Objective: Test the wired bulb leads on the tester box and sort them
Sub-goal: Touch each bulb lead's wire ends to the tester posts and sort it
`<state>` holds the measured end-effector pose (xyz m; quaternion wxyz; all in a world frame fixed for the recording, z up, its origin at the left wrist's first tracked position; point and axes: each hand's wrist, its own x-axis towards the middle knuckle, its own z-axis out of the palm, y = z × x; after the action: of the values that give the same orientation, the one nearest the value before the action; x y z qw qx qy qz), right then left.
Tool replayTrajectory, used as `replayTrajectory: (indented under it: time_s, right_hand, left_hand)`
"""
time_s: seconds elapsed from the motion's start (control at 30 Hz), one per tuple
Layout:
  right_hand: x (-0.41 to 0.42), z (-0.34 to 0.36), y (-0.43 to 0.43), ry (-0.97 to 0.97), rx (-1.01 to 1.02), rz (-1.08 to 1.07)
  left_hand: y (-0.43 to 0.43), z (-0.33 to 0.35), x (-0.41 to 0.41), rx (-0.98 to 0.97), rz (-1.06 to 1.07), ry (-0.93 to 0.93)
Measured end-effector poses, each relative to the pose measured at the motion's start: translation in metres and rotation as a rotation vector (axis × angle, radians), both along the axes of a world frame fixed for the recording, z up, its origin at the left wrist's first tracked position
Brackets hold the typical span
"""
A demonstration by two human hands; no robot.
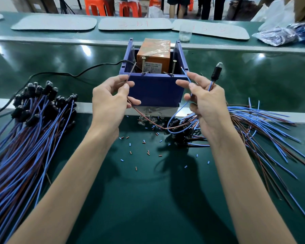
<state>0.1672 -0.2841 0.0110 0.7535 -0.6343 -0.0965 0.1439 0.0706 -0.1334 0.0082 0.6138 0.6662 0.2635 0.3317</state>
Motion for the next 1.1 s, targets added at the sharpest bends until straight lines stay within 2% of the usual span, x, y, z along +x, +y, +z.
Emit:
replayTrajectory:
  time_s: [0.33,0.63,1.1]
  right_hand:
    - [-0.009,-0.001,0.007,-0.034,0.014,0.097]
    - [-0.004,-0.003,0.005,0.003,0.022,-0.013]
    - [0.004,-0.006,0.006,-0.034,-0.057,0.123]
  left_hand:
    - [-0.003,-0.004,-0.001,0.020,-0.115,0.038]
    - [-0.002,-0.004,-0.001,-0.012,-0.090,0.013]
    - [-0.001,-0.005,0.000,-0.029,-0.162,0.051]
